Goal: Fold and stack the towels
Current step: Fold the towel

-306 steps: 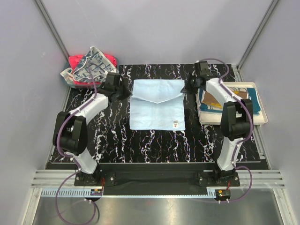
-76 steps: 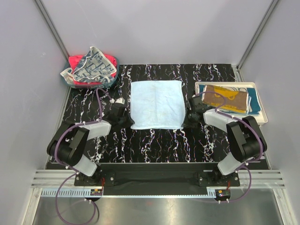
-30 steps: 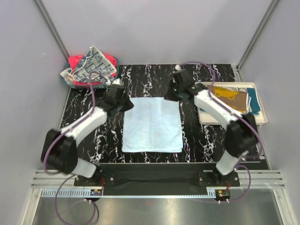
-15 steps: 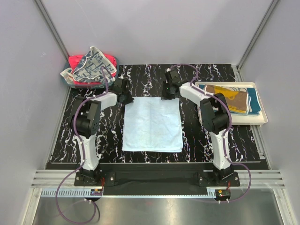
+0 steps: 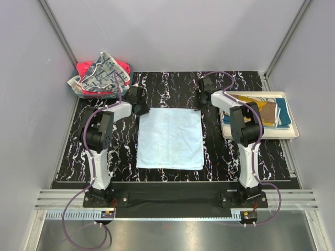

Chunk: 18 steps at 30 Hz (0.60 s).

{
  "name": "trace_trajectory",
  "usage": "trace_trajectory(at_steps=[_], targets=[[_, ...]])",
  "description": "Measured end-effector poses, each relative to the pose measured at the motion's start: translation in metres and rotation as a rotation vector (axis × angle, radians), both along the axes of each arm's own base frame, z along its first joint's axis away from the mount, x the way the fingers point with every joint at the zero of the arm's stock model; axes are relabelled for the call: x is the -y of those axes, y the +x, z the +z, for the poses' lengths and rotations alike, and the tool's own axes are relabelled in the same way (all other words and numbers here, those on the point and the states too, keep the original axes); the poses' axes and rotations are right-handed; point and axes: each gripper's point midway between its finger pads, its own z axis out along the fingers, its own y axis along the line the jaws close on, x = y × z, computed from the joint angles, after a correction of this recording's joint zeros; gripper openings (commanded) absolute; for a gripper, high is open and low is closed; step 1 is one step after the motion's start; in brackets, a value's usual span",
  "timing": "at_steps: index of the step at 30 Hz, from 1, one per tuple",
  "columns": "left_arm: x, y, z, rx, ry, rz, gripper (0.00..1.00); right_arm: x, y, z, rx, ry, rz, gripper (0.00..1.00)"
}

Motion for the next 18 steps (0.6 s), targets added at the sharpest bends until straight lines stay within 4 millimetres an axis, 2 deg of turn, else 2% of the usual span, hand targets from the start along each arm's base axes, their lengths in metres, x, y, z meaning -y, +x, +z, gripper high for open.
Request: trace_trajectory(at_steps=[6,7,11,18], targets=[[-0.004,0.002,0.001,-0.002,0.000,0.010,0.16,0.013,0.000,-0.006,-0.004,-0.035,-0.010,0.10],[-0.005,0.002,0.001,-0.004,0.000,0.011,0.19,0.014,0.000,-0.006,-0.002,-0.041,-0.010,0.12],[-0.007,0.003,0.002,-0.003,0.000,0.011,0.20,0.020,0.003,-0.005,0.008,-0.066,-0.015,0.20],[-0.008,0.003,0.005,-0.006,0.009,-0.006,0.23,0.034,0.004,0.008,0.025,-0.098,-0.033,0.25]])
